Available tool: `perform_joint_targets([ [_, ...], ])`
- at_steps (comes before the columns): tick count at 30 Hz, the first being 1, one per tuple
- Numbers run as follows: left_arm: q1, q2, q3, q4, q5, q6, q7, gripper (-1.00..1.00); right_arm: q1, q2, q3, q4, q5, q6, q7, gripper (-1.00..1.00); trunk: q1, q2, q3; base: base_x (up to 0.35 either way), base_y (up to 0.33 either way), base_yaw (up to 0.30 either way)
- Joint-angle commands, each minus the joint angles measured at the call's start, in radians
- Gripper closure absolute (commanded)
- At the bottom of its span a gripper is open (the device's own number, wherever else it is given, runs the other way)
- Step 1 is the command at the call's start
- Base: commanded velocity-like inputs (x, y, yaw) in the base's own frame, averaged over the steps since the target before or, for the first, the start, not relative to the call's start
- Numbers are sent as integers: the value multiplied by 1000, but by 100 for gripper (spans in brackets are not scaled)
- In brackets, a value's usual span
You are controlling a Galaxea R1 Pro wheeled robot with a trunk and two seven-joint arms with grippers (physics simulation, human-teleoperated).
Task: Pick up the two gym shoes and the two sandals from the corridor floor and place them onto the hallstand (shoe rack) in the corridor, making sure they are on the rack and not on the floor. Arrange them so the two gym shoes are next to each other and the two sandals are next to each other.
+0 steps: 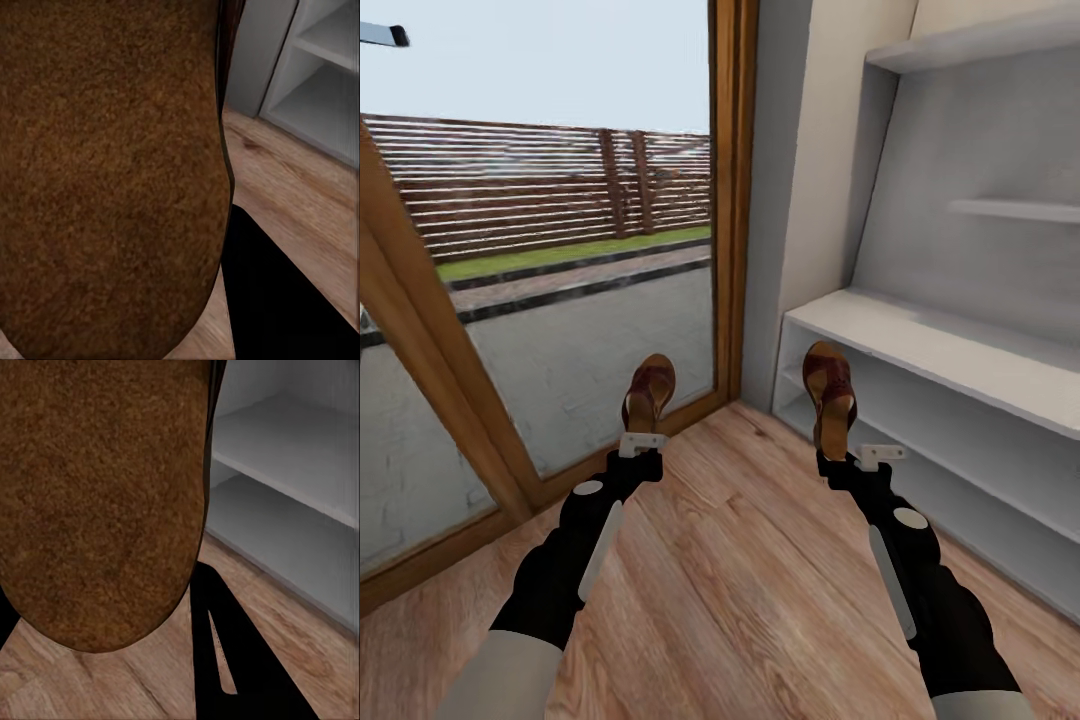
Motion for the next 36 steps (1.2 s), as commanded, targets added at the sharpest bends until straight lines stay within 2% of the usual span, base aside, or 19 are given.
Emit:
perform_joint_targets([
  [1,0,0,0,-2,-1,6,-3,100,-1,0,0,-1,-4,6,-4,100,0,0,-1,53,37,-253],
  [14,0,0,0,-2,-1,6,-3,100,-1,-1,0,-1,-4,7,-4,100,0,0,-1,9,7,-253],
  [23,0,0,0,-2,-1,6,-3,100,-1,-1,0,-1,-4,7,-4,100,0,0,-1,181,172,-253],
  [36,0,0,0,-2,-1,6,-3,100,-1,-1,1,-1,-4,8,-4,100,0,0,-1,26,25,-253],
])
